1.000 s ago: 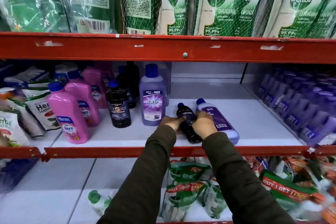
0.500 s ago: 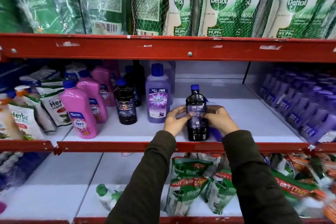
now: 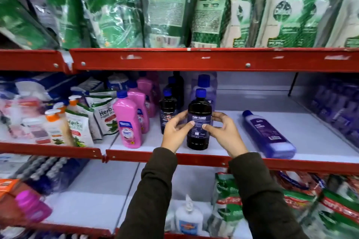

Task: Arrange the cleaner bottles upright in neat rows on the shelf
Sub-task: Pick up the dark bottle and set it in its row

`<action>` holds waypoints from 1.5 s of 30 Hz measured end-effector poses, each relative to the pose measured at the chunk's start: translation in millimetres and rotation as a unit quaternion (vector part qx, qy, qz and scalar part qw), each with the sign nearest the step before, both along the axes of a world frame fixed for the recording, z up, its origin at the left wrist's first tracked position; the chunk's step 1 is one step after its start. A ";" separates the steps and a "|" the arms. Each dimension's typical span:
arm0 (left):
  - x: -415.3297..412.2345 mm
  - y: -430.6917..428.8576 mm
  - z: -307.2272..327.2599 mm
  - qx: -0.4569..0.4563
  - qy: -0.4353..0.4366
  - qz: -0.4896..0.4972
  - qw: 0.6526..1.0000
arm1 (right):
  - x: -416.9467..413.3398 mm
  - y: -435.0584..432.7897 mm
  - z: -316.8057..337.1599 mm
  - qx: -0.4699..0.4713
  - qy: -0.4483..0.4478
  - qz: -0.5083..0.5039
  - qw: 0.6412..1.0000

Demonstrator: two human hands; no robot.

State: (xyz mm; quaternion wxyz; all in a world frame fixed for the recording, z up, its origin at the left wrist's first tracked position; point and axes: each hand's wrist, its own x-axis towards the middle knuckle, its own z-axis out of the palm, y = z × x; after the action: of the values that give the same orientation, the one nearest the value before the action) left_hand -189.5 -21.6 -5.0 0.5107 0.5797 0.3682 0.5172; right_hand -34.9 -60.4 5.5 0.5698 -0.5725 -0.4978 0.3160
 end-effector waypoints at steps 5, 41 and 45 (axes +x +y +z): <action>-55.4 11.1 -4.4 0.011 0.011 0.042 0.999 | -64.3 16.6 -8.9 0.022 0.019 0.030 0.999; -91.9 28.0 -41.7 0.001 -0.017 0.027 0.999 | -111.6 28.0 -54.8 0.031 -0.010 0.028 0.999; -88.3 27.7 -41.6 -0.004 -0.061 0.070 0.996 | -111.6 32.0 -60.4 0.040 -0.042 -0.002 0.998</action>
State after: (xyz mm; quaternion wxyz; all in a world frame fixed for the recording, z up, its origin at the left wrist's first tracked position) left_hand -277.8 6.1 -46.6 0.4972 0.5178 0.3781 0.5846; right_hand -146.5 -28.3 -54.9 0.5712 -0.5634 -0.5322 0.2703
